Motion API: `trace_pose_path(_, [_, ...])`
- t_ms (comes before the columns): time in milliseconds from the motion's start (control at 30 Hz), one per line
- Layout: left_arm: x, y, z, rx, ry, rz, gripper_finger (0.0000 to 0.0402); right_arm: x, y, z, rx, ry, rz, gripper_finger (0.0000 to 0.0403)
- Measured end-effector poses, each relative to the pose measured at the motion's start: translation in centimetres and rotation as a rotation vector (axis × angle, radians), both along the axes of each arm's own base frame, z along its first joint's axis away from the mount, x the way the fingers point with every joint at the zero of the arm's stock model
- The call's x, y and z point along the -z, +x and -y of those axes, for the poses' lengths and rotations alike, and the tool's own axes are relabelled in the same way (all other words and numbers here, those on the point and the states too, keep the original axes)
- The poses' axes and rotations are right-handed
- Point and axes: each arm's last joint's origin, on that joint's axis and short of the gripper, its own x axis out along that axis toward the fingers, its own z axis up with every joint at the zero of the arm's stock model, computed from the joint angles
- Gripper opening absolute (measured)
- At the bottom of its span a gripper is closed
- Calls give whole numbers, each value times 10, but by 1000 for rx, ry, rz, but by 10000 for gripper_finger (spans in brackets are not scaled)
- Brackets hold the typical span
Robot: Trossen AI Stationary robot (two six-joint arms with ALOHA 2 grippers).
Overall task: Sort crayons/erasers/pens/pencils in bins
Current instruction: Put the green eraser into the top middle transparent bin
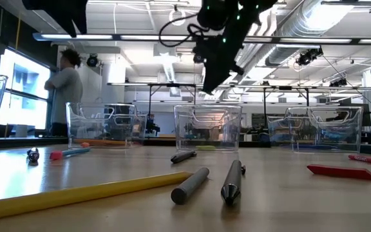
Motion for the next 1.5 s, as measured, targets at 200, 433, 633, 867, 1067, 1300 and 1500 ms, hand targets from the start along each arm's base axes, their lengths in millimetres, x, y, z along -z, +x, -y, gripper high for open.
trace_pose_path(200, [17, 25, 1, -50, -58, -60, 142, 22, -3, 21, -73, 62, -80, 41])
trace_pose_path(433, [36, 58, 1, -74, -116, -40, 142, 36, -3, 27, -119, 82, -153, 41])
trace_pose_path(633, [57, 83, 3, -123, -170, -57, 142, 47, -6, 30, -161, 118, -218, 41])
trace_pose_path(867, [85, 103, 17, -207, -249, -120, 142, 49, -8, 32, -204, 115, -253, 41])
trace_pose_path(1067, [108, 119, 35, -277, -312, -140, 142, 50, -9, 32, -241, 105, -274, 41])
trace_pose_path(1300, [128, 133, 53, -343, -351, -119, 142, 50, -9, 32, -284, 89, -290, 71])
trace_pose_path(1500, [147, 128, 62, -418, -365, -124, 142, 50, -9, 32, -314, 75, -297, 119])
